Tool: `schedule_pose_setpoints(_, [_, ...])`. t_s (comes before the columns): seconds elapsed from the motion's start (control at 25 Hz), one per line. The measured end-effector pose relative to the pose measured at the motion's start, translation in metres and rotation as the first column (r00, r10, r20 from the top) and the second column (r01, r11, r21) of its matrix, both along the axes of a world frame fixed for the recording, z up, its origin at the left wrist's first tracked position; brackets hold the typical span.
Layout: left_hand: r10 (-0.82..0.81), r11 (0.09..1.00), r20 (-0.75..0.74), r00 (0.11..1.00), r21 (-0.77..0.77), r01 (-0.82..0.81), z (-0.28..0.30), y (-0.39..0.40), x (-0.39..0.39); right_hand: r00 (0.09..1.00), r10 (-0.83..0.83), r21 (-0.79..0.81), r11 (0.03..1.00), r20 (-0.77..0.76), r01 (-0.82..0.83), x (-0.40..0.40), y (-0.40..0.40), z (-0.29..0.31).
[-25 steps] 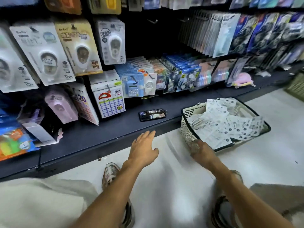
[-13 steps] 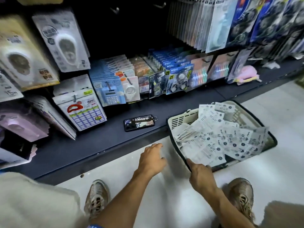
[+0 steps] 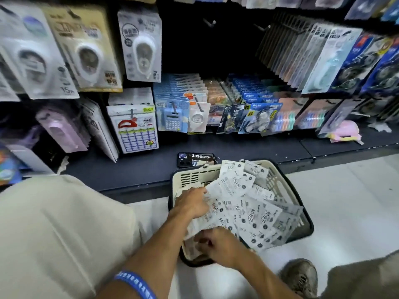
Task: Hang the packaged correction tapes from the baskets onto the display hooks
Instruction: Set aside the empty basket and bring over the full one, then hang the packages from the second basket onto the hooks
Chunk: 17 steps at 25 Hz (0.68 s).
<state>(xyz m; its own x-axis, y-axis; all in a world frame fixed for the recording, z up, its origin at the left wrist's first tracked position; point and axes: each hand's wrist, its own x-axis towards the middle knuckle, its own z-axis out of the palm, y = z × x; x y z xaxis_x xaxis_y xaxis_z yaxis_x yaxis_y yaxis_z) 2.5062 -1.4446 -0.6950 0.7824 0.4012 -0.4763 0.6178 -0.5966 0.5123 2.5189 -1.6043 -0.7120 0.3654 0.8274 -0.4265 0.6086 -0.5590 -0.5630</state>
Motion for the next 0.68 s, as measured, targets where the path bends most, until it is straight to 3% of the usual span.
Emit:
schedule_pose_setpoints(0.08, [-0.059, 0.998, -0.024, 0.998, 0.024, 0.06, -0.01, 0.006, -0.02, 0.965, -0.213, 0.1, 0.975, 0.152, 0.199, 0.033, -0.012, 0.008])
schedule_pose_setpoints(0.2, [-0.06, 0.997, -0.01, 0.998, 0.055, 0.06, -0.025, 0.011, -0.039, 0.83, -0.483, 0.203, 0.874, 0.279, 0.441, 0.075, -0.03, 0.013])
schedule_pose_setpoints(0.28, [-0.082, 0.98, -0.021, 0.996, 0.18, 0.084, -0.035, 0.014, -0.041, 0.856, -0.407, 0.128, 0.913, 0.319, 0.387, 0.083, -0.026, 0.008])
schedule_pose_setpoints(0.44, [-0.113, 0.929, -0.027, 0.993, 0.353, 0.115, -0.051, 0.012, -0.026, 0.955, -0.063, -0.01, 0.998, 0.29, 0.068, 0.069, 0.004, -0.012])
schedule_pose_setpoints(0.6, [-0.1, 0.878, -0.047, 0.994, 0.466, 0.11, -0.066, 0.016, -0.009, 0.974, -0.069, -0.024, 0.997, 0.215, 0.076, 0.078, 0.018, -0.03])
schedule_pose_setpoints(0.68, [-0.086, 0.861, -0.052, 0.995, 0.499, 0.1, -0.071, 0.024, 0.001, 0.988, -0.122, 0.003, 0.992, 0.093, 0.122, 0.091, 0.025, -0.037])
